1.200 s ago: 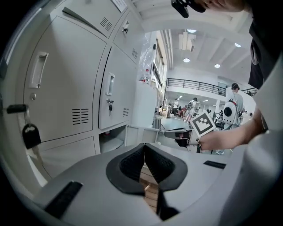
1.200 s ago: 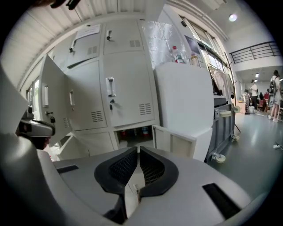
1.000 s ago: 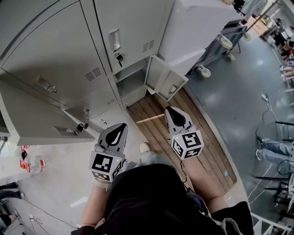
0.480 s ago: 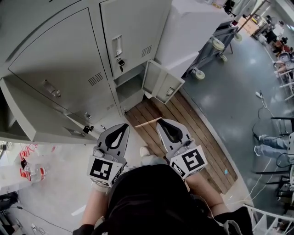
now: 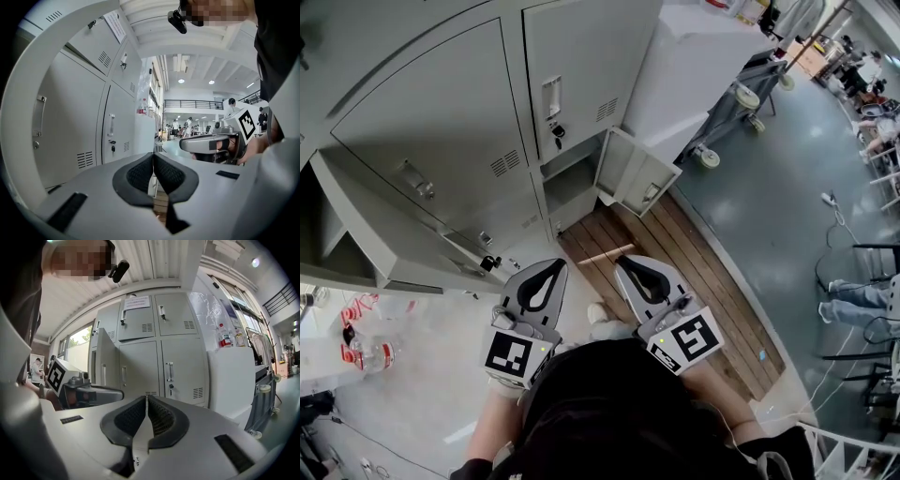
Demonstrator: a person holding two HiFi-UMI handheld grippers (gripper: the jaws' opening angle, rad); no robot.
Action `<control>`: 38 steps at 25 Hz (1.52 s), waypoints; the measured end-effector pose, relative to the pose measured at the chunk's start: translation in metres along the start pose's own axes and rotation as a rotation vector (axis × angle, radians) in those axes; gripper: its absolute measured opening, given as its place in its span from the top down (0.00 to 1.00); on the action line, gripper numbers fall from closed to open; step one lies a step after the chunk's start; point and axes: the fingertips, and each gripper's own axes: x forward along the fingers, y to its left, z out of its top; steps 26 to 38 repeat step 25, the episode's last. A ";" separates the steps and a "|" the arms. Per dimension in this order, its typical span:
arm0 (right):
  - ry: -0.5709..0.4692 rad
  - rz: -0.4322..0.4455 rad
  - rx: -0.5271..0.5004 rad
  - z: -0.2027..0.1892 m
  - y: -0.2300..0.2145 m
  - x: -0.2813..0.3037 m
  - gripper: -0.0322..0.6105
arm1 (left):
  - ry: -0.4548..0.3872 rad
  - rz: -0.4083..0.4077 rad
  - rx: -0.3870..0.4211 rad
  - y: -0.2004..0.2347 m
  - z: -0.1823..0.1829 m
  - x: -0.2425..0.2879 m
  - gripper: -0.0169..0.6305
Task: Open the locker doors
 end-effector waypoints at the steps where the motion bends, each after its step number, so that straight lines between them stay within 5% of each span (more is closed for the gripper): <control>1: -0.003 0.005 0.006 0.000 0.001 0.000 0.88 | -0.001 0.002 0.001 0.001 0.000 -0.001 0.95; 38: 0.031 0.001 0.043 -0.017 -0.009 -0.002 0.88 | 0.025 0.059 -0.018 0.009 -0.006 -0.006 0.95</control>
